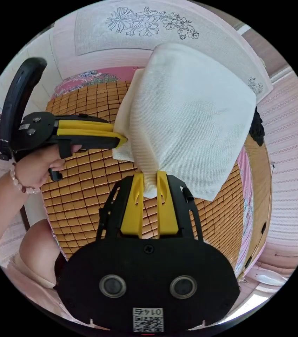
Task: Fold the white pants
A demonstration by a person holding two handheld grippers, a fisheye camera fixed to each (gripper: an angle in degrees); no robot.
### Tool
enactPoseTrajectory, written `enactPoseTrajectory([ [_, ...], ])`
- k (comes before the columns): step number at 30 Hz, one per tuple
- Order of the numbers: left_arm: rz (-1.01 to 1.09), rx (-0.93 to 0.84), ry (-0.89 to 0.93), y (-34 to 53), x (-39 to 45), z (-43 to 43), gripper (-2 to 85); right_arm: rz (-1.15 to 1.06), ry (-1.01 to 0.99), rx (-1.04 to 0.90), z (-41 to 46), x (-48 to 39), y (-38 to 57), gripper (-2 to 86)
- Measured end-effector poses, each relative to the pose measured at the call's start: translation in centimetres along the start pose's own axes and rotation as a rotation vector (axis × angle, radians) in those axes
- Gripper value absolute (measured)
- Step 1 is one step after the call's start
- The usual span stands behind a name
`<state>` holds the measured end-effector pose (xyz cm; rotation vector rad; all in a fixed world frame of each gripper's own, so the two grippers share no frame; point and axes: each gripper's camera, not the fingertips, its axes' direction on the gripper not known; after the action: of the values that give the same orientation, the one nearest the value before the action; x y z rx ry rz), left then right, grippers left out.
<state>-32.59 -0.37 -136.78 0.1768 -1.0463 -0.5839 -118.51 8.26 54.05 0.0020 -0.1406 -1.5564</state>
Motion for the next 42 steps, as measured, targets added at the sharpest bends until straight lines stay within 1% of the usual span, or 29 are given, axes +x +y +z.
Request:
enactPoseTrajectory([
  [2,0.069,0.078,0.015,0.6,1.8,-3.5,3.5,0.035,-0.018,0.114,-4.7,1.7,2.8,5.9],
  [4,0.189,0.18,-0.017,1.1,5.9,-9.5,2.7,0.099,-0.045,0.276,-11.8,3.5,8.2,5.6],
  [5,0.223,0.213,-0.015,1.4,7.2,-11.4,2.5,0.118,-0.061,0.31,-13.4,3.8,9.9,5.5],
  [7,0.376,0.328,0.013,4.0,12.6,-19.0,2.3,0.204,-0.161,0.415,-18.5,4.6,17.4,5.5],
  [8,0.423,0.333,0.029,5.0,14.0,-20.7,2.4,0.223,-0.197,0.429,-19.3,4.6,19.4,5.6],
  [10,0.547,0.335,0.145,10.2,18.6,-25.7,2.8,0.297,-0.292,0.413,-20.5,3.6,26.9,5.6],
  [11,0.567,0.321,0.18,11.7,19.5,-26.4,3.0,0.323,-0.292,0.394,-20.3,3.3,28.6,5.6],
  [12,0.582,0.289,0.23,14.8,20.9,-27.3,3.2,0.377,-0.285,0.333,-19.4,2.6,32.0,5.6],
  [13,0.549,0.242,0.273,17.7,21.7,-27.1,3.4,0.453,-0.278,0.256,-17.8,2.0,35.4,5.7],
  [14,0.525,0.206,0.297,19.1,22.0,-26.6,3.5,0.508,-0.29,0.219,-16.8,1.8,37.2,5.7],
  [16,0.392,0.013,0.349,24.3,22.4,-22.8,3.6,0.671,-0.378,0.065,-12.2,1.0,43.5,5.7],
  [18,0.312,-0.137,0.395,27.8,22.8,-19.7,3.7,0.74,-0.396,-0.043,-9.6,0.4,47.0,5.7],
  [19,0.291,-0.187,0.451,29.8,23.5,-18.7,3.7,0.773,-0.392,-0.063,-9.0,0.5,48.8,5.7],
  [21,0.319,-0.224,0.48,31.4,25.5,-18.2,3.8,0.827,-0.396,-0.036,-9.3,1.1,51.0,5.8],
  [24,0.434,-0.265,0.414,32.0,29.1,-18.0,3.9,0.885,-0.407,0.046,-10.6,2.6,53.3,5.8],
  [27,0.488,-0.283,0.403,31.6,31.4,-17.6,4.2,0.881,-0.334,0.025,-11.4,3.0,54.1,5.9],
  [30,0.511,-0.305,0.374,32.0,32.6,-17.6,5.0,0.873,-0.237,0.08,-13.5,2.6,55.1,5.6],
  [32,0.481,-0.312,0.391,32.3,32.0,-17.9,5.2,0.806,-0.196,0.128,-15.1,1.8,54.9,6.1],
  [33,0.441,-0.3,0.404,32.4,31.0,-18.6,5.3,0.731,-0.194,0.155,-15.9,0.9,54.2,6.8],
  [34,0.392,-0.274,0.419,32.5,29.8,-19.6,5.7,0.643,-0.215,0.18,-16.4,-0.1,53.1,7.8],
  [35,0.367,-0.258,0.418,32.5,29.1,-20.2,5.8,0.6,-0.23,0.188,-16.5,-0.7,52.5,8.6],
  [36,0.322,-0.228,0.392,32.4,27.7,-21.3,6.1,0.522,-0.265,0.198,-16.4,-2.0,51.0,10.1],
  [38,0.267,-0.191,0.302,32.3,25.8,-22.5,6.4,0.411,-0.348,0.208,-15.5,-4.1,48.4,12.5],
  [40,0.196,-0.182,0.175,32.1,23.5,-22.8,8.0,0.261,-0.428,0.157,-13.3,-7.2,44.6,15.8],
  [42,0.152,-0.178,0.137,31.9,22.3,-22.1,8.8,0.192,-0.435,0.106,-11.2,-9.2,42.3,17.2],
])
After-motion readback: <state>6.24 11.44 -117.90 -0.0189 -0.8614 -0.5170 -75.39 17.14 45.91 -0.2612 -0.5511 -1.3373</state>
